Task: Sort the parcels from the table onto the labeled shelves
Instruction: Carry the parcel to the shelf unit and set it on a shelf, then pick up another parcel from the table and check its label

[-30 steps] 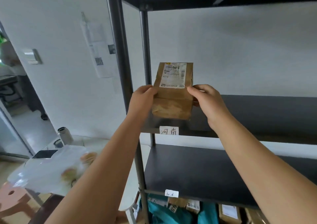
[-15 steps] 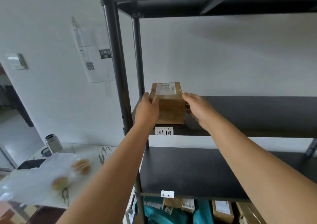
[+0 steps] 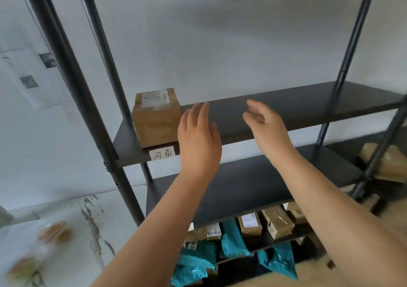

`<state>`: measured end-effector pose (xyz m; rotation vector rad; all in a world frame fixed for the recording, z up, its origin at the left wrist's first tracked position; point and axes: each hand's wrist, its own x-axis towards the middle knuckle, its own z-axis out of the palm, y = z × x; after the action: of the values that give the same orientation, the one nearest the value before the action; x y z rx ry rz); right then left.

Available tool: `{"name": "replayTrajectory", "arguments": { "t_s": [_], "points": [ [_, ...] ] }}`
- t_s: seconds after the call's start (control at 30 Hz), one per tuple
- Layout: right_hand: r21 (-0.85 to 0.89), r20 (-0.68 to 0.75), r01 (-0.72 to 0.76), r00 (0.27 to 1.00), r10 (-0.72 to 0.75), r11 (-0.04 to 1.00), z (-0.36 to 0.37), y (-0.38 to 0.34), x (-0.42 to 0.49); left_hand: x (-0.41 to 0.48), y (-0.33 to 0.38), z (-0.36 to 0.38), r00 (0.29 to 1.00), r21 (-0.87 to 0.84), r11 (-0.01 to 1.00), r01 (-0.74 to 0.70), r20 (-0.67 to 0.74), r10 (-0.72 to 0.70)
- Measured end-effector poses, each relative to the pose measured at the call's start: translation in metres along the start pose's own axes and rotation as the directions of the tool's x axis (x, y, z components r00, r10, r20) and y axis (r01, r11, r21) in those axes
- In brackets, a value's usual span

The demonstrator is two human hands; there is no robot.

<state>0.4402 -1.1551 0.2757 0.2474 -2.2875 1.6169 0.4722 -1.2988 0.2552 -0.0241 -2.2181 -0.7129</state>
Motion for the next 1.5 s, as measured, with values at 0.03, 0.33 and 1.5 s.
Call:
{"name": "replayTrajectory", "arguments": {
  "t_s": [0.03,0.33,1.5],
  "points": [
    [-0.032,-0.024,-0.014,1.0,0.013,0.999,-0.013,0.01,-0.005,-0.007,0.007,0.012,0.999,-0.021,1.0,-0.004,0.035,0.004],
    [-0.243,-0.183,-0.221,0.967,0.179,0.945,-0.161,0.106,-0.035,-0.053,0.13,0.123,0.929,-0.198,0.98,-0.032,0.355,0.102],
    [-0.183,-0.295,-0.69,0.718,0.63,0.701,-0.547,0.444,0.131,-0.087,0.412,0.621,0.557,-0.214,0.899,0.382,0.829,-0.04]
  ]
}}
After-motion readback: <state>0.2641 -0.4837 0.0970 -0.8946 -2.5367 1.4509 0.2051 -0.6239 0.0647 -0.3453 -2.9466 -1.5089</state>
